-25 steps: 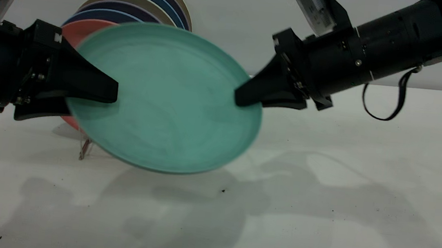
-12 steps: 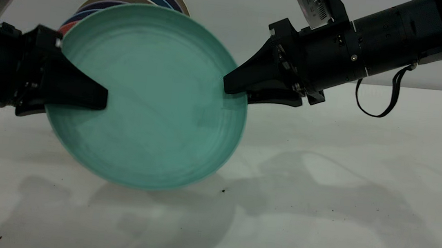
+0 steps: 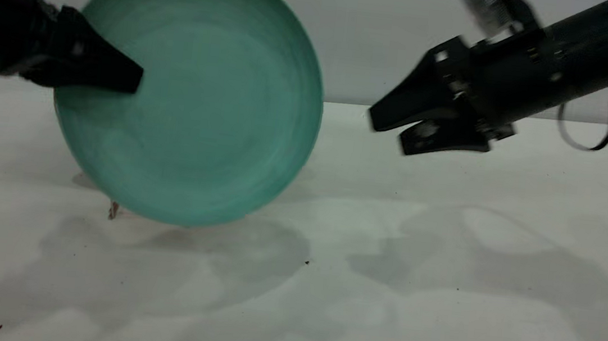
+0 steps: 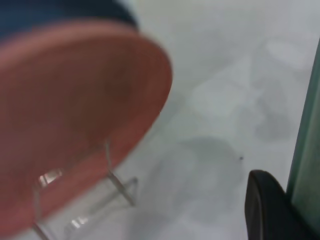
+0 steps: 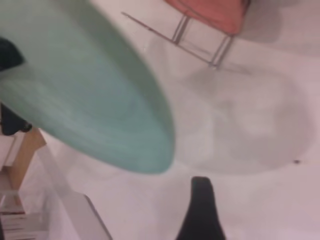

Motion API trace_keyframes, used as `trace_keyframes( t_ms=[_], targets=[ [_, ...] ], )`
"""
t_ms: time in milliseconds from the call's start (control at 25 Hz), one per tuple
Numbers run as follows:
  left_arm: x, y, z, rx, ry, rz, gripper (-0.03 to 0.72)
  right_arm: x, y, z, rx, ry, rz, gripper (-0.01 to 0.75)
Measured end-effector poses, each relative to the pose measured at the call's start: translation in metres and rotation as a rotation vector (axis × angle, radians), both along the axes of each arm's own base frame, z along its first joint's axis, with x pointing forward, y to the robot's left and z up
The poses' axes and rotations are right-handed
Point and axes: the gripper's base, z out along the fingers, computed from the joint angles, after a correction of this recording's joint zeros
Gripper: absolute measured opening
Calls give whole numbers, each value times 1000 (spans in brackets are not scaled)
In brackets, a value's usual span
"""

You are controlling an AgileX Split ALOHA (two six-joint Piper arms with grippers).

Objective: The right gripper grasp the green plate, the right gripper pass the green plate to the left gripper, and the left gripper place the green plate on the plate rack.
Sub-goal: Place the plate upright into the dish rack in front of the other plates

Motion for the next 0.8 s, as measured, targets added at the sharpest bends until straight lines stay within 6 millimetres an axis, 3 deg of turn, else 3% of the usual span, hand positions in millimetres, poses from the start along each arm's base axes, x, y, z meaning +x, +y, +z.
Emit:
trace_keyframes(
  t_ms=[200, 320, 480, 640, 800],
  targets=[
    [8, 0, 18, 250, -121, -366, 111, 1, -27, 4, -65, 22, -16, 577],
    [16, 4, 30, 383, -182, -485, 111, 1, -41, -1, -130, 43, -24, 574],
    [33, 9, 52, 507, -277, -540, 111, 2, -53, -5, -196, 60, -49, 573],
    [48, 13, 78, 616, -366, -572, 111, 1, -56, -7, -229, 62, -44, 573],
    [58, 17, 92, 701, -409, -560, 111, 1, -57, -7, -231, 64, -47, 573]
  ],
)
